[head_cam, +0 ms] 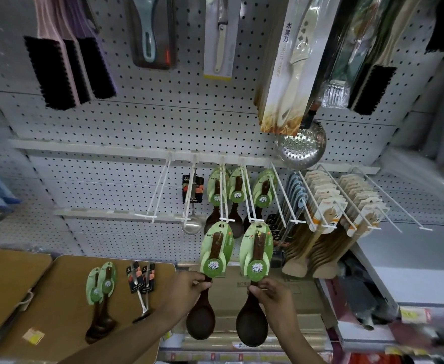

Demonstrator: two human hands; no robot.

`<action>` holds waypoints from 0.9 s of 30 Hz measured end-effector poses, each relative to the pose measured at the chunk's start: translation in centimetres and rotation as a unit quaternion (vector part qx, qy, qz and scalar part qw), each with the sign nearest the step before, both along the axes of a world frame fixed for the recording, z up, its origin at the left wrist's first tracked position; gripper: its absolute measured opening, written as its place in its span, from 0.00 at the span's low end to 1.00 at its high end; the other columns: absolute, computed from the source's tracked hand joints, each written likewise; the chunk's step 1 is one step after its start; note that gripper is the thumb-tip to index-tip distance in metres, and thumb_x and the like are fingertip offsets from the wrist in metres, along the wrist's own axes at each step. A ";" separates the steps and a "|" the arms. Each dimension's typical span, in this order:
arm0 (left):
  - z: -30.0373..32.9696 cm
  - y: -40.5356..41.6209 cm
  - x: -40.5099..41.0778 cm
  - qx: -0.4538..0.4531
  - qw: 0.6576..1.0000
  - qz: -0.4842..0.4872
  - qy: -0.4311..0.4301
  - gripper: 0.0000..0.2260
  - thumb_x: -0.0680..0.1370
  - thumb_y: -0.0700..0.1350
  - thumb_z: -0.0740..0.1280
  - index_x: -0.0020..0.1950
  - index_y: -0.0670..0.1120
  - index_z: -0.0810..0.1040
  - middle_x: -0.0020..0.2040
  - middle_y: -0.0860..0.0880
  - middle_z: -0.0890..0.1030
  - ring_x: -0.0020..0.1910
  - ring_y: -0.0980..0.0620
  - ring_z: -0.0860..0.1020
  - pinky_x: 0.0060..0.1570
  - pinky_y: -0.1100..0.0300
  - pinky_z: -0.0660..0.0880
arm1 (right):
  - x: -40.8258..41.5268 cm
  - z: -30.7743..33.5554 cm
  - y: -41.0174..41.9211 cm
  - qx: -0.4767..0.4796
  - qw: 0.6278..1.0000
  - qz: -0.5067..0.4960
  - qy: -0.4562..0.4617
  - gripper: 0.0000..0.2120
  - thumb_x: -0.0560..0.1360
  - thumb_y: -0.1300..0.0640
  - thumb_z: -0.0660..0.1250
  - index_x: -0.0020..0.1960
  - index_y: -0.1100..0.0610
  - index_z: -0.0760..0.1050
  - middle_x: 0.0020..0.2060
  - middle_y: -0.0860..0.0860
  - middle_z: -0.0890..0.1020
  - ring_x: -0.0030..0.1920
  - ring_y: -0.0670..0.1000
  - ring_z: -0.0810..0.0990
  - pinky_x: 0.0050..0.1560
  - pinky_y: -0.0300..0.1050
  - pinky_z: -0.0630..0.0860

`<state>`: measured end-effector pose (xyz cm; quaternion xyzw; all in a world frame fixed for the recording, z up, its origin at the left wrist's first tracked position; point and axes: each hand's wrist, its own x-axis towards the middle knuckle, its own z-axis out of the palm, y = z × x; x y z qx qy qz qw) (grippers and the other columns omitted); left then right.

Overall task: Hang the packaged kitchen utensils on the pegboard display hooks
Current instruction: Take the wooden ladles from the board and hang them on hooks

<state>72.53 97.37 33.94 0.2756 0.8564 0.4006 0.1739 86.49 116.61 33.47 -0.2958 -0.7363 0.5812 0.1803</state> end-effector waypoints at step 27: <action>-3.4 2.4 -1.2 -0.019 0.999 0.035 -0.001 0.05 0.76 0.55 0.70 0.41 0.65 0.83 0.38 0.63 0.83 0.39 0.61 0.80 0.44 0.53 0.78 | -1.3 -1.0 3.3 -0.024 0.997 0.071 -0.001 0.07 0.70 0.68 0.74 0.38 0.59 0.80 0.36 0.54 0.85 0.44 0.55 0.85 0.51 0.56 0.80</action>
